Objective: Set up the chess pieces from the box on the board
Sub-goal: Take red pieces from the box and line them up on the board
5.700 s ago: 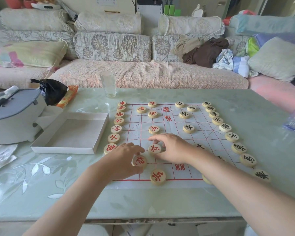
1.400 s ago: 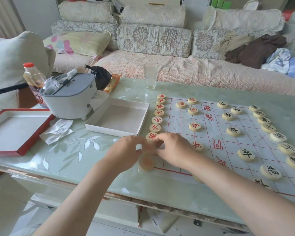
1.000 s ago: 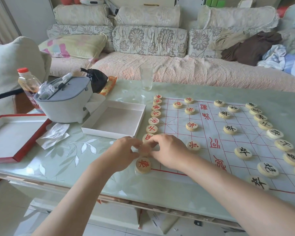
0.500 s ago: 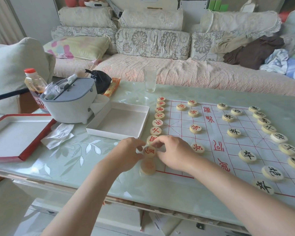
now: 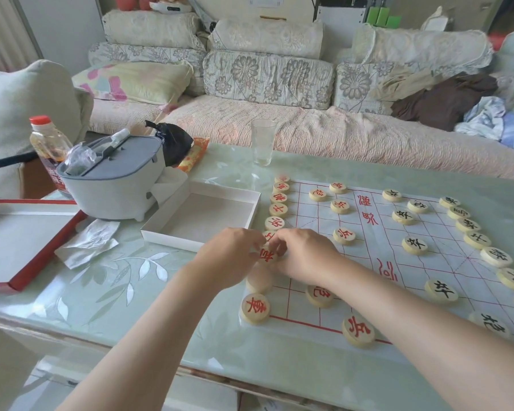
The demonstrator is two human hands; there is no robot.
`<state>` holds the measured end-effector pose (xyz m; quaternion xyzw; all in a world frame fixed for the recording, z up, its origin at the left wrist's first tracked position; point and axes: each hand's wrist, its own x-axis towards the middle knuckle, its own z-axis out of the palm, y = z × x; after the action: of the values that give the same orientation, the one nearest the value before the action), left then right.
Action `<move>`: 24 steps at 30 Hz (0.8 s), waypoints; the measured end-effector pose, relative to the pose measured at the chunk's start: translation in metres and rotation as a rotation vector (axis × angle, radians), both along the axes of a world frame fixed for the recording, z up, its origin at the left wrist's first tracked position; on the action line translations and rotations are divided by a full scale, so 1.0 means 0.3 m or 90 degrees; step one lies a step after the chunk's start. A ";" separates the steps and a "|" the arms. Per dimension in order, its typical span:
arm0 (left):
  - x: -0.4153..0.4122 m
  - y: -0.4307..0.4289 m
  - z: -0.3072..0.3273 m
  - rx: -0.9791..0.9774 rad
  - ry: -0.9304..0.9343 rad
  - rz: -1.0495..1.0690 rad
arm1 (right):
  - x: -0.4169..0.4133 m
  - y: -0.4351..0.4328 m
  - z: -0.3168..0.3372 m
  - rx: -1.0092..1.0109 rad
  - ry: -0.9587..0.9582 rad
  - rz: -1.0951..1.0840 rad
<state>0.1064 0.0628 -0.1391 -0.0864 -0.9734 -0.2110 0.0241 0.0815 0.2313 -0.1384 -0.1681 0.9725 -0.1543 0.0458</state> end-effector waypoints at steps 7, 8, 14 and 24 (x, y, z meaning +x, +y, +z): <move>-0.023 0.004 -0.028 -0.008 -0.044 0.026 | -0.005 0.013 -0.008 -0.045 0.013 0.001; -0.023 0.006 -0.024 0.001 -0.029 0.030 | -0.002 0.018 -0.004 -0.064 0.020 0.002; -0.026 0.014 0.019 0.158 0.023 0.100 | -0.010 0.025 0.013 -0.288 0.034 0.017; -0.015 0.044 0.063 0.803 -0.217 0.200 | 0.007 -0.005 0.044 -0.477 0.049 -0.003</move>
<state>0.1020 0.0761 -0.1203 0.1213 -0.6549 -0.7440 -0.0534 0.0837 0.2297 -0.1254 -0.1767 0.8499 -0.4933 -0.0558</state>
